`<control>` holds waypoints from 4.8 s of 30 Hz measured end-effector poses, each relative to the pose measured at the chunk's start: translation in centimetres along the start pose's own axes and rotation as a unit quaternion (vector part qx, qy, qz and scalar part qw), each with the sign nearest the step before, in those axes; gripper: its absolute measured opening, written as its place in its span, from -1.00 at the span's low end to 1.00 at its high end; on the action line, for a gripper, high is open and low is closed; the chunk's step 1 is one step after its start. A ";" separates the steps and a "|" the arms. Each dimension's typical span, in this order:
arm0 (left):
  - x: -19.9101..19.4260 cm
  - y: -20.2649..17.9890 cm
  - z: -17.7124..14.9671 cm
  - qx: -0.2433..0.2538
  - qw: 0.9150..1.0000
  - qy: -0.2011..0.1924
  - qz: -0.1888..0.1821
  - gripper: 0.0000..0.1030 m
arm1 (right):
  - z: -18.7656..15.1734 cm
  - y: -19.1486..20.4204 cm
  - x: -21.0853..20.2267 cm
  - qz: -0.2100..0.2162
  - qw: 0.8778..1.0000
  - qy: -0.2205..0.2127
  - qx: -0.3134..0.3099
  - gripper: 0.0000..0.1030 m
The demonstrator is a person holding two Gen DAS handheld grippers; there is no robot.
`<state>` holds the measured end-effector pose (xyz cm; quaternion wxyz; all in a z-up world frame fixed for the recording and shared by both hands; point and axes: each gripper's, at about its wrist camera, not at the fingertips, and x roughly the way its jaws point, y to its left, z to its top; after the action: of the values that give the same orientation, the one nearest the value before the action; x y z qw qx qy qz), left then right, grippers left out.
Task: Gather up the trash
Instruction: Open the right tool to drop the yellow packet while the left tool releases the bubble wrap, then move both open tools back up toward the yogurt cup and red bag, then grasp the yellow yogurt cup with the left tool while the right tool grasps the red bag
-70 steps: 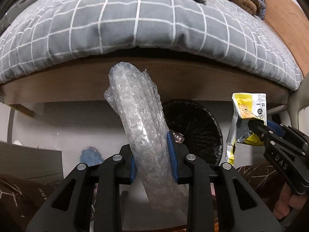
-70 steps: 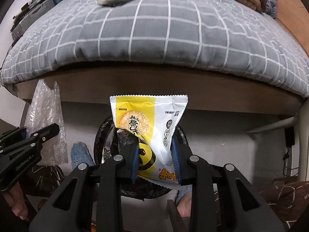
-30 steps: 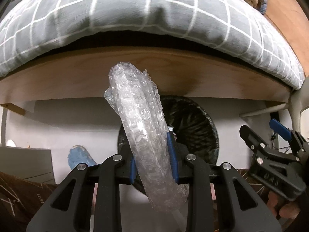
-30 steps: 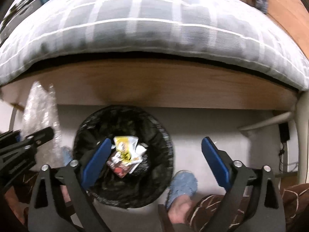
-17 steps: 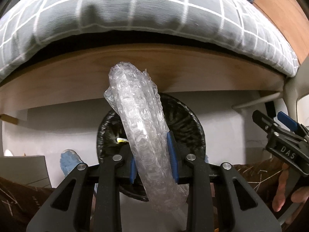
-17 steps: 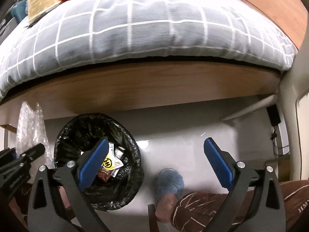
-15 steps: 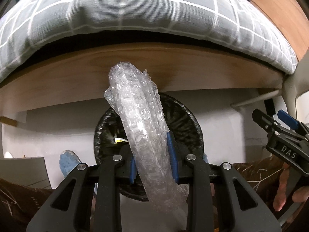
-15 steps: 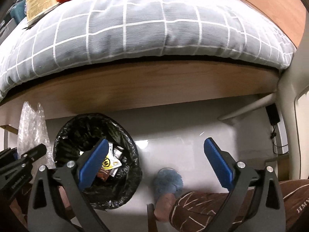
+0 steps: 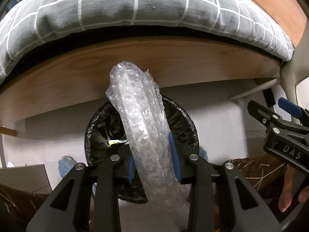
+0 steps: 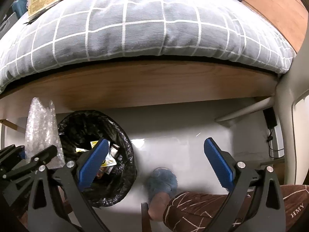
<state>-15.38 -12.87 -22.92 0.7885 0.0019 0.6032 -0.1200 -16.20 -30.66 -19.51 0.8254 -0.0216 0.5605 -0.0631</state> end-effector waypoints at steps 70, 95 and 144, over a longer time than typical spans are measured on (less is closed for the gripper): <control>-17.5 8.3 14.2 -0.064 0.972 -0.220 0.044 0.89 | 15.5 3.6 -12.3 0.061 0.979 -0.190 -0.036 0.85; -11.2 7.7 23.1 -0.035 0.978 -0.198 0.056 0.53 | 23.7 3.8 -6.4 0.086 0.983 -0.164 -0.020 0.85; -16.3 19.7 20.7 -0.106 0.964 -0.217 0.108 0.40 | 28.8 15.9 -3.2 0.140 0.977 -0.152 -0.062 -0.46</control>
<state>4.12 6.29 -4.54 0.9044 -0.0426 0.4233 0.0332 10.65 -15.45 -7.53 0.8985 -0.0036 0.4291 0.0920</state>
